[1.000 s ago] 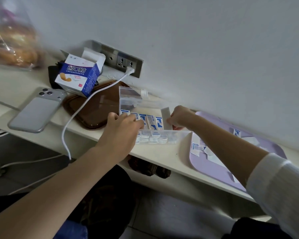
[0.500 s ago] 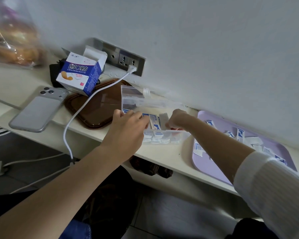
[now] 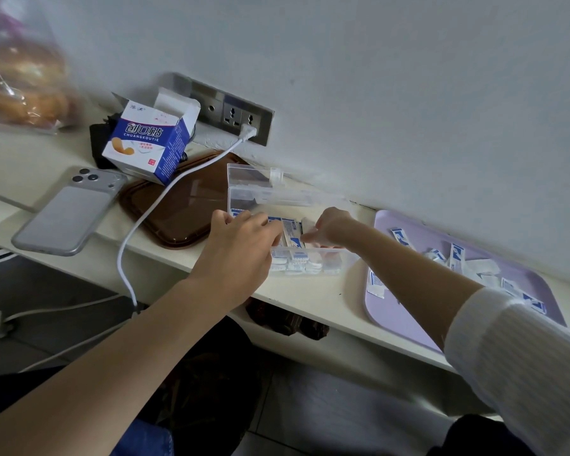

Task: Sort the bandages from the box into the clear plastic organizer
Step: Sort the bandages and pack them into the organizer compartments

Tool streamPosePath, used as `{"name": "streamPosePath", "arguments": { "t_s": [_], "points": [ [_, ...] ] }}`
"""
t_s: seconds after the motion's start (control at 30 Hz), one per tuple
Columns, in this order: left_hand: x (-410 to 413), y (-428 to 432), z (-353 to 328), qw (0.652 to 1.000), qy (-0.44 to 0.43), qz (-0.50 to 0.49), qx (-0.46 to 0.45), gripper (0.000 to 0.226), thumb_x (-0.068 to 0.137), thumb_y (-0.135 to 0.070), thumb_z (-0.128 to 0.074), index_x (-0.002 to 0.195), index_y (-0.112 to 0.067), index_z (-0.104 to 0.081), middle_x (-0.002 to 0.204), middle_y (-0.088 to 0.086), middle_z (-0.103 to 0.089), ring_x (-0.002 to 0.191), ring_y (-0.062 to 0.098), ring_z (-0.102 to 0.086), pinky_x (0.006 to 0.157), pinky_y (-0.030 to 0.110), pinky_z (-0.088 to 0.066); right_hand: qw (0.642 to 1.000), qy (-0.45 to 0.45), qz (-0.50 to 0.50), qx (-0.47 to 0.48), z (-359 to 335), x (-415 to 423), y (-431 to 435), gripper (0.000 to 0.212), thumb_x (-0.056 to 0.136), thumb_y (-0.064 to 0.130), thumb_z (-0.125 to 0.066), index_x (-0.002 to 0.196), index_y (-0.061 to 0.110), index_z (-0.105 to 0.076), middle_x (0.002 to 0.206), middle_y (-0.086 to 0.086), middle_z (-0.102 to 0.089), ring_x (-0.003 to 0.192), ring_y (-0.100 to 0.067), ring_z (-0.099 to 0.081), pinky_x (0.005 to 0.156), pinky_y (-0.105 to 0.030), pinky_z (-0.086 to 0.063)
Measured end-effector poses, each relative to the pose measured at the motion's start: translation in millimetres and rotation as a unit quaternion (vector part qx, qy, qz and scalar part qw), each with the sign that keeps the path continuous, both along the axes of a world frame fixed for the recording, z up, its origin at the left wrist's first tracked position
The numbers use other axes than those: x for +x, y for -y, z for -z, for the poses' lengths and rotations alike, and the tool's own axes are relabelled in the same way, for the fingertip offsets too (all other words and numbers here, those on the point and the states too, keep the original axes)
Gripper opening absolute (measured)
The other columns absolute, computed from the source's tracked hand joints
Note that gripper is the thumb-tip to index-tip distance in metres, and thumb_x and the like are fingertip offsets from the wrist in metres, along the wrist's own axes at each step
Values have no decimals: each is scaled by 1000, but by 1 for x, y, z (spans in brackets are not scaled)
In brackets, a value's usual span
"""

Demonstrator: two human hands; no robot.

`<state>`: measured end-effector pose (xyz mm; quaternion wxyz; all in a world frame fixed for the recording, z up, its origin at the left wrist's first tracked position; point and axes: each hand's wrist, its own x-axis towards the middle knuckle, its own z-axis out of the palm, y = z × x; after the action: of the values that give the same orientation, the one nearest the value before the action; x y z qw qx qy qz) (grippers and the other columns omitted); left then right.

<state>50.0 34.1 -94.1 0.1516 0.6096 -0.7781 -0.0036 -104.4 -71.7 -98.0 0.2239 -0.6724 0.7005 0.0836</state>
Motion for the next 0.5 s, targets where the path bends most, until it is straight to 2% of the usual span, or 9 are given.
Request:
{"name": "streamPosePath", "arguments": {
  "t_s": [0.07, 0.13, 0.17, 0.3, 0.37, 0.43, 0.47, 0.5],
  "points": [
    [0, -1, 0, 1000, -5, 1, 2, 11, 94, -20, -45, 100, -29, -46, 106, -11, -52, 103, 12, -46, 87, 31, -27, 1000, 9, -14, -7, 1, 0, 0, 47, 82, 38, -67, 113, 4, -56, 95, -8, -55, 82, -20, -47, 62, -22, -42],
    [0, -1, -1, 1000, -10, 2, 5, 12, 93, -19, -46, 99, -29, -46, 107, -11, -53, 104, 12, -47, 87, 31, -27, 999, 15, -18, -24, 2, 1, 1, 52, 82, 35, -69, 121, 4, -53, 112, -11, -57, 87, -20, -48, 76, -25, -46],
    [1, -1, -1, 1000, -12, 3, 8, 12, 93, -19, -47, 99, -29, -46, 108, -11, -53, 104, 12, -47, 87, 31, -28, 999, 20, -16, -28, 2, 1, 1, 51, 82, 33, -69, 120, 3, -53, 112, -11, -58, 87, -20, -49, 78, -25, -46],
    [1, 0, -1, 1000, -15, 4, 4, 11, 94, -20, -46, 99, -29, -46, 106, -11, -53, 103, 12, -46, 86, 31, -27, 998, 46, 2, -32, 2, 3, 2, 42, 83, 29, -68, 112, 2, -55, 94, -7, -51, 83, -22, -53, 82, -31, -55],
    [1, 1, -1, 1000, -14, 4, 3, 11, 94, -21, -46, 100, -29, -47, 105, -11, -52, 103, 12, -47, 86, 31, -27, 999, 35, -3, -41, 3, 3, 3, 25, 86, 27, -64, 93, 4, -55, 79, -5, -52, 74, -21, -53, 68, -30, -54],
    [0, 1, -1, 1000, -13, 6, 2, 11, 93, -21, -46, 101, -29, -47, 105, -11, -52, 102, 12, -47, 85, 31, -27, 998, 5, -5, -59, 3, 3, 4, 32, 89, 25, -56, 66, 6, -46, 45, 2, -53, 58, -17, -47, 49, -23, -40],
    [0, 1, -1, 1000, -12, 6, 2, 11, 93, -21, -46, 101, -29, -47, 105, -11, -52, 102, 11, -47, 85, 30, -27, 998, -5, -5, -65, 3, 2, 5, 37, 90, 24, -53, 59, 9, -41, 28, 7, -45, 53, -14, -43, 46, -22, -35],
    [0, 1, -1, 1000, -10, 5, 1, 11, 93, -21, -46, 101, -29, -47, 105, -11, -52, 102, 11, -47, 86, 30, -27, 997, -13, -10, -69, 3, 2, 6, 39, 90, 23, -50, 55, 10, -38, 20, 6, -38, 50, -13, -40, 45, -22, -33]
  ]
}}
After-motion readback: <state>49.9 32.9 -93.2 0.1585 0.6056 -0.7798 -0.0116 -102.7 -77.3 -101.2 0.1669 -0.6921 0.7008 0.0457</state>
